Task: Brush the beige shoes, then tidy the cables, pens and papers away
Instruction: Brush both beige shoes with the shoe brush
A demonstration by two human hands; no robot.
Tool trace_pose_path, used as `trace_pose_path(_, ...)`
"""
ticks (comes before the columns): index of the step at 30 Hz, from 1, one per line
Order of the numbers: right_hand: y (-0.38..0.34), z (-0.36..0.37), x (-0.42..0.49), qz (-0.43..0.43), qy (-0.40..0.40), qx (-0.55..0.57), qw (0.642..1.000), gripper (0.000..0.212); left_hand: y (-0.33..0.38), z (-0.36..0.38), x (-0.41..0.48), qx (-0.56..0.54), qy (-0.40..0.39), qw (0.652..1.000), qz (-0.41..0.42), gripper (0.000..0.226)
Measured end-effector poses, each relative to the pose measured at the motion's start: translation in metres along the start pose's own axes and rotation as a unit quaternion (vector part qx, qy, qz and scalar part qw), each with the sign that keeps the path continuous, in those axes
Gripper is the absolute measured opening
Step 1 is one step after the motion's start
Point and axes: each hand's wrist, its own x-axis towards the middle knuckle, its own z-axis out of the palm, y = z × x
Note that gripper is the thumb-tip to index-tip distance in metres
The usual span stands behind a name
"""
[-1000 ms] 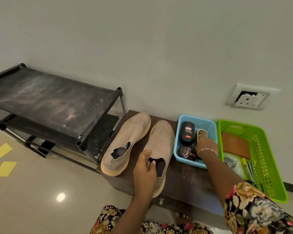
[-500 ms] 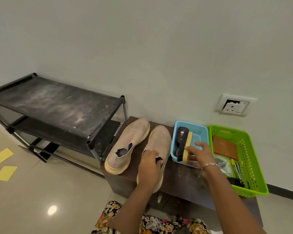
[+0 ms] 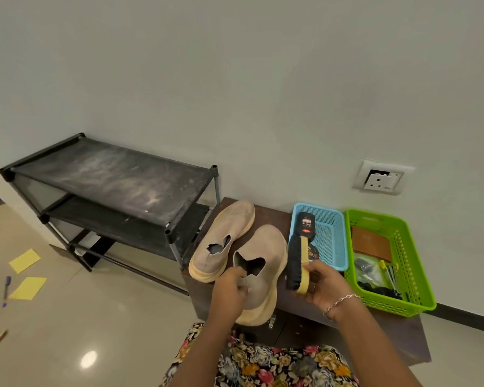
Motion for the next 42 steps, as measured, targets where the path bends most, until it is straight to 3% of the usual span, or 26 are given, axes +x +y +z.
trace_pose_path(7, 0.030, 0.027, -0.020, -0.010, -0.042, -0.077, 0.996, 0.039, -0.025, -0.048, -0.026, -0.040, -0.021, 0.999, 0.019, 0.034)
trace_pose_path(16, 0.051, 0.046, -0.024, -0.007, -0.043, -0.165, 0.985, 0.040, -0.032, -0.055, -0.035, -0.009, -0.018, 0.999, 0.031, 0.015)
trace_pose_path(18, 0.050, 0.045, -0.021, -0.003, -0.036, -0.162, 0.986, 0.040, -0.028, -0.049, -0.032, 0.018, 0.024, 0.999, 0.034, 0.007)
trace_pose_path(22, 0.046, 0.043, -0.014, -0.002, -0.027, -0.155, 0.988, 0.039, -0.017, -0.036, -0.019, 0.116, 0.140, 0.983, 0.018, 0.021)
trace_pose_path(26, 0.040, 0.042, -0.009, -0.002, -0.033, -0.146, 0.989, 0.038, -0.013, -0.026, 0.004, 0.204, 0.094, 0.974, -0.036, 0.026)
trace_pose_path(30, 0.041, 0.041, -0.005, -0.001, -0.034, -0.140, 0.990, 0.040, -0.011, -0.010, 0.021, 0.211, 0.072, 0.963, -0.154, 0.035)
trace_pose_path(36, 0.046, 0.035, -0.003, 0.006, -0.031, -0.131, 0.991, 0.044, -0.008, 0.010, 0.047, 0.224, 0.025, 0.944, -0.240, 0.050)
trace_pose_path(39, 0.047, 0.027, -0.001, 0.008, -0.024, -0.122, 0.992, 0.043, 0.002, 0.003, 0.048, 0.214, 0.040, 0.949, -0.229, 0.038)
trace_pose_path(42, 0.045, 0.019, 0.001, 0.004, -0.026, -0.119, 0.992, 0.041, 0.005, -0.010, 0.043, 0.212, 0.045, 0.963, -0.158, 0.019)
